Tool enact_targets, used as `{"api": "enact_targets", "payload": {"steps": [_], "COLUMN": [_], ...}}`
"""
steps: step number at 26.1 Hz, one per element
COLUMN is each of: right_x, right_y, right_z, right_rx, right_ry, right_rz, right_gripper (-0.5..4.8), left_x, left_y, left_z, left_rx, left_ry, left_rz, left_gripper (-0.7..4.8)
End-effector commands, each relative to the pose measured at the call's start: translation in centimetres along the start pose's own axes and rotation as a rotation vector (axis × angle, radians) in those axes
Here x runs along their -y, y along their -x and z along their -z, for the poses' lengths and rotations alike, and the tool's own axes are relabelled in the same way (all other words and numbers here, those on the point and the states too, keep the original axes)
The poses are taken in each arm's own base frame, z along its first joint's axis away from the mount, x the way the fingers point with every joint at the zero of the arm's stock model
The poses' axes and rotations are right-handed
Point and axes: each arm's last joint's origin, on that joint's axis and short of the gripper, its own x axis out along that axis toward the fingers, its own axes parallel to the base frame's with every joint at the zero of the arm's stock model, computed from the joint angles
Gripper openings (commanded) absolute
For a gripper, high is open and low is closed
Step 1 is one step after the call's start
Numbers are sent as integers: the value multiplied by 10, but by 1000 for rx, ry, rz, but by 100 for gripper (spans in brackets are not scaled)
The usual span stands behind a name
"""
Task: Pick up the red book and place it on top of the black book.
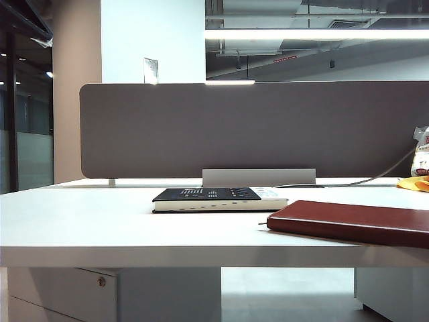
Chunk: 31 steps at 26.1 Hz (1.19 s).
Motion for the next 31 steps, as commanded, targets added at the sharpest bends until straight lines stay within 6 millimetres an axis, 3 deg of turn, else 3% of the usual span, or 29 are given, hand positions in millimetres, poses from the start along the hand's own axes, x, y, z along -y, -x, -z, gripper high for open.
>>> {"api": "enact_targets", "payload": {"steps": [1, 8, 25, 31], "right_x": [-4, -13, -4, -6], "right_y": [-4, -9, -13, -20], "right_z": [-1, -5, -5, -7], "right_rx": [-14, 16, 49, 50], "right_ry": [37, 60, 28, 16], "right_rz": [-53, -149, -60, -107], "right_gripper": [279, 279, 279, 279], "left_x": [1, 1, 1, 1], "left_y": [1, 1, 1, 1], "left_z": [-2, 0, 0, 0], "left_rx": [10, -5, -6, -6], "left_ry": [-10, -2, -8, -15], "left_rz": [1, 1, 1, 1], "left_gripper": [-5, -5, -5, -5]}}
